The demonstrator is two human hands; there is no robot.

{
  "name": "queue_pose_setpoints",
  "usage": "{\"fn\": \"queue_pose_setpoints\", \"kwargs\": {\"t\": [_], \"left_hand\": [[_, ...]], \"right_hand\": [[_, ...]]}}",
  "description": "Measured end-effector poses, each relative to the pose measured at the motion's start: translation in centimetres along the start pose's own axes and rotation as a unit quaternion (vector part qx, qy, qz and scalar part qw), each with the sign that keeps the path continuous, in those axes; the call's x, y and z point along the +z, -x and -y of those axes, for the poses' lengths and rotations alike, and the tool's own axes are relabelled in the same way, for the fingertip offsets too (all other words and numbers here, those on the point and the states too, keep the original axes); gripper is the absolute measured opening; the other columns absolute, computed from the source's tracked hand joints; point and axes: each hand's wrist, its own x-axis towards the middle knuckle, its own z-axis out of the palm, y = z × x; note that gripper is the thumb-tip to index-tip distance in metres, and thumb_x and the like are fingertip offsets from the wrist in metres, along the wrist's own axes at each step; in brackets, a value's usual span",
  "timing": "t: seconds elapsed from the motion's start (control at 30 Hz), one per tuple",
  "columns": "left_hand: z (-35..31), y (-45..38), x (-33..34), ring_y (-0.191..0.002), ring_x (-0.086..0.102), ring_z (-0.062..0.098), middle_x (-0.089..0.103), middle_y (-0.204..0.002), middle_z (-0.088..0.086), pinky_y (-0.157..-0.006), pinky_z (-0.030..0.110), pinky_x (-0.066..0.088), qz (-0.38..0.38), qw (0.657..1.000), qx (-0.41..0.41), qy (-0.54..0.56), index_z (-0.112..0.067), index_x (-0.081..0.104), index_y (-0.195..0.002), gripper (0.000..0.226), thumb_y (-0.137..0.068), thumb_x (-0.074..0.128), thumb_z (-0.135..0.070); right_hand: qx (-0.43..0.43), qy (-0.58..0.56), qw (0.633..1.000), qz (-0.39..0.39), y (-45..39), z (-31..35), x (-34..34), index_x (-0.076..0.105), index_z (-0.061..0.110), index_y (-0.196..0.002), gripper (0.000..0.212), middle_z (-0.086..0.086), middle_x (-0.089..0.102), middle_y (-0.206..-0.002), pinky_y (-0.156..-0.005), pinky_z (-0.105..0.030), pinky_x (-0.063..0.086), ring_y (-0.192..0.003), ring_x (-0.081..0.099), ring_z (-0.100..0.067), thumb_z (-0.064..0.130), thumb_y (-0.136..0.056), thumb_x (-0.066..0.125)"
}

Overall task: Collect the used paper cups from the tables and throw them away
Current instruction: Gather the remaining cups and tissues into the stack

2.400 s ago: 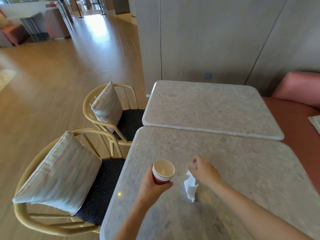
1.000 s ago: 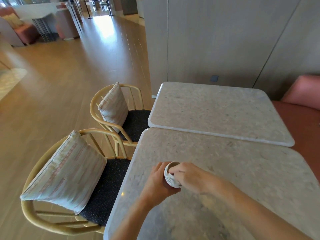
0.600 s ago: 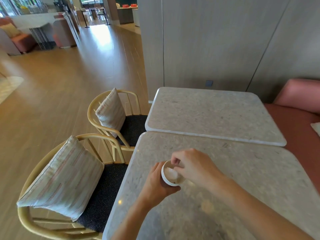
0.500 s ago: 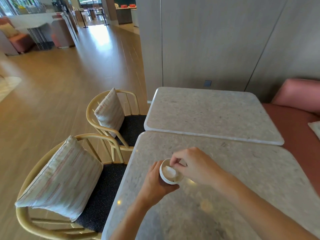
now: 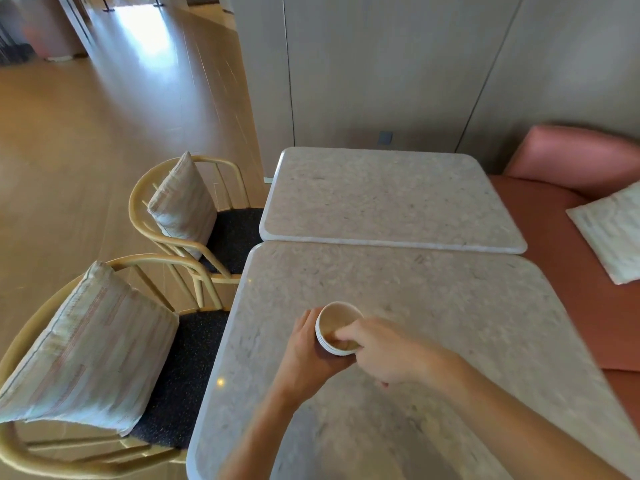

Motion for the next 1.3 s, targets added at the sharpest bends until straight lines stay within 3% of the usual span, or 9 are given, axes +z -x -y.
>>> {"fn": "queue_pose_setpoints", "kwargs": {"t": [0.1, 0.2, 0.3, 0.43, 0.63, 0.83, 0.93, 1.03, 1.3], "left_hand": [[0.4, -0.4, 0.9, -0.107, 0.064, 0.018, 0.066, -0.111, -0.009, -0.089, 0.043, 0.055, 0.002, 1.000, -0.002, 0.006, -0.053, 0.055, -0.109, 0.066, -0.058, 0.091, -0.033], [-0.1, -0.9, 2.2, -0.108, 0.064, 0.013, 0.067, -0.113, -0.009, -0.091, 0.041, 0.055, 0.024, 1.000, -0.003, 0.017, -0.065, 0.050, -0.107, 0.069, -0.055, 0.087, -0.037], [-1.2, -1.1, 4.4, -0.108, 0.064, 0.014, 0.065, -0.109, -0.014, -0.088, 0.038, 0.055, 0.058, 0.998, 0.015, 0.030, -0.063, 0.052, -0.106, 0.066, -0.056, 0.087, -0.038], [-3.5, -1.5, 7.7, -0.105, 0.059, 0.013, 0.058, -0.104, -0.030, -0.080, 0.012, 0.046, 0.116, 0.990, 0.075, 0.026, -0.060, 0.055, -0.104, 0.059, -0.055, 0.085, -0.045], [-8.0, -1.2, 14.4, -0.104, 0.059, -0.002, 0.056, -0.111, -0.037, -0.078, 0.004, 0.043, 0.227, 0.963, 0.144, 0.024, -0.067, 0.053, -0.107, 0.066, -0.052, 0.084, -0.049], [-13.0, 2.4, 23.6, -0.102, 0.064, 0.001, 0.060, -0.114, -0.027, -0.080, 0.023, 0.054, 0.335, 0.925, 0.181, 0.015, -0.057, 0.056, -0.114, 0.067, -0.057, 0.088, -0.046], [-15.8, 5.8, 28.6, -0.102, 0.063, -0.003, 0.059, -0.114, -0.027, -0.078, 0.015, 0.053, 0.385, 0.902, 0.197, 0.009, -0.056, 0.054, -0.116, 0.070, -0.057, 0.089, -0.044], [-18.5, 9.6, 33.0, -0.104, 0.061, -0.007, 0.061, -0.117, -0.018, -0.078, 0.009, 0.051, 0.438, 0.877, 0.198, 0.025, -0.067, 0.049, -0.111, 0.069, -0.057, 0.086, -0.046], [-24.2, 19.5, 42.4, -0.113, 0.060, 0.012, 0.060, -0.120, -0.012, -0.095, 0.048, 0.055, 0.534, 0.806, 0.257, 0.008, -0.060, 0.049, -0.116, 0.072, -0.058, 0.089, -0.045]], "right_hand": [[-0.005, -0.034, 0.992, -0.125, 1.0, -1.0, -0.4, 0.071, 0.034, -0.113, 0.048, 0.025, 0.068, -0.081, -0.058, -0.014, 0.046, -0.058, 0.060, 0.008, 0.008, -0.083, 0.043], [-0.015, -0.089, 0.965, -0.245, 2.4, -2.3, -1.0, 0.074, 0.030, -0.099, 0.039, 0.040, 0.055, -0.060, -0.056, -0.009, 0.038, -0.058, 0.054, 0.012, 0.018, -0.077, 0.044], [-0.010, -0.094, 0.950, -0.297, 3.9, -4.2, -0.7, 0.063, 0.036, -0.112, 0.034, 0.024, 0.060, -0.103, -0.082, -0.017, 0.047, -0.093, 0.053, 0.003, 0.041, -0.078, 0.058], [0.034, -0.097, 0.960, -0.262, 6.6, -7.6, 0.2, 0.042, 0.043, -0.138, 0.077, 0.023, 0.038, -0.131, -0.105, -0.028, 0.039, -0.126, 0.035, -0.001, 0.066, -0.069, 0.066], [0.086, -0.158, 0.923, -0.339, 13.8, -12.6, 1.4, 0.034, 0.049, -0.136, 0.089, 0.030, 0.037, -0.127, -0.100, -0.024, 0.039, -0.122, 0.038, 0.006, 0.066, -0.059, 0.076], [0.153, -0.210, 0.862, -0.435, 24.4, -17.2, 4.4, 0.034, 0.046, -0.138, 0.093, 0.027, 0.039, -0.129, -0.099, -0.021, 0.037, -0.123, 0.039, 0.004, 0.058, -0.059, 0.082], [0.198, -0.214, 0.826, -0.482, 30.5, -19.3, 6.5, 0.038, 0.042, -0.138, 0.092, 0.024, 0.042, -0.129, -0.094, -0.013, 0.033, -0.118, 0.039, 0.006, 0.051, -0.060, 0.086], [0.230, -0.227, 0.795, -0.514, 36.4, -20.6, 8.5, 0.042, 0.039, -0.137, 0.090, 0.020, 0.047, -0.128, -0.096, -0.022, 0.039, -0.116, 0.045, 0.000, 0.052, -0.059, 0.083], [0.295, -0.234, 0.715, -0.590, 49.8, -23.2, 15.4, 0.047, 0.035, -0.132, 0.080, 0.016, 0.052, -0.127, -0.097, -0.023, 0.042, -0.114, 0.050, -0.002, 0.049, -0.063, 0.086]]}}
